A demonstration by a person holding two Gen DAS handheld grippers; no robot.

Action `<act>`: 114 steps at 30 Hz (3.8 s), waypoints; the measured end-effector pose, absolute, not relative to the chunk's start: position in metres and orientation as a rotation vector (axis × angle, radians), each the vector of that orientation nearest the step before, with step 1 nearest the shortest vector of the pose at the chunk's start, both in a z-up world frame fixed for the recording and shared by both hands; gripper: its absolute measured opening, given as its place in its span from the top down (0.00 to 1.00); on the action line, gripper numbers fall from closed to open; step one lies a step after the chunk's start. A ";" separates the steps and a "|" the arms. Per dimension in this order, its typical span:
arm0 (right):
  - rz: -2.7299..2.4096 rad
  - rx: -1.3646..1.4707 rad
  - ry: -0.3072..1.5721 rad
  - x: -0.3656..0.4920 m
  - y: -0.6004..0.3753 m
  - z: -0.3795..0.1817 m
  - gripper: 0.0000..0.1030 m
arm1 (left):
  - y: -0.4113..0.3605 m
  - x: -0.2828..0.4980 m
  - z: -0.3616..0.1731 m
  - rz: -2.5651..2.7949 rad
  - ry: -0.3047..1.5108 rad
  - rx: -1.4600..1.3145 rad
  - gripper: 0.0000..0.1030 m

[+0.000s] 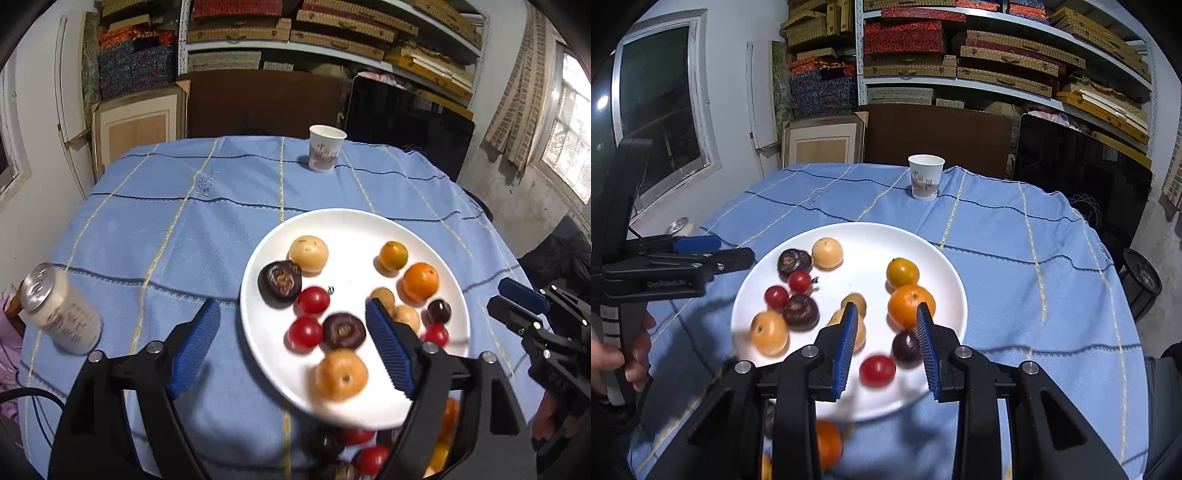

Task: Organize fruits
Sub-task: 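Grasp a pale streaked tomato with the left tool while the right tool grasps a yellow tomato, then carry the streaked tomato and yellow tomato onto the plate and release both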

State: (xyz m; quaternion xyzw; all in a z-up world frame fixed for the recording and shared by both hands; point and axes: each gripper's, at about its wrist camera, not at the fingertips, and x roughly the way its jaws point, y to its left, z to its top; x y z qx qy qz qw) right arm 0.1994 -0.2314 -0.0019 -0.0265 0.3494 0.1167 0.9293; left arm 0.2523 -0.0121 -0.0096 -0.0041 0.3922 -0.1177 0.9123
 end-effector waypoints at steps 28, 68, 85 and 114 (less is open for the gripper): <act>0.333 -0.109 0.892 0.094 -0.171 -0.076 0.70 | -0.024 0.105 -0.073 -0.335 0.861 0.179 0.15; 0.301 -0.067 0.917 0.074 -0.200 -0.081 0.59 | -0.077 0.110 -0.084 -0.459 0.871 0.170 0.63; 0.261 -0.070 0.781 0.070 -0.214 -0.030 0.65 | -0.037 0.106 -0.028 -0.445 0.791 0.090 0.62; 0.245 -0.096 0.765 0.294 -0.193 -0.016 0.49 | -0.034 0.300 -0.037 -0.294 0.877 0.000 0.32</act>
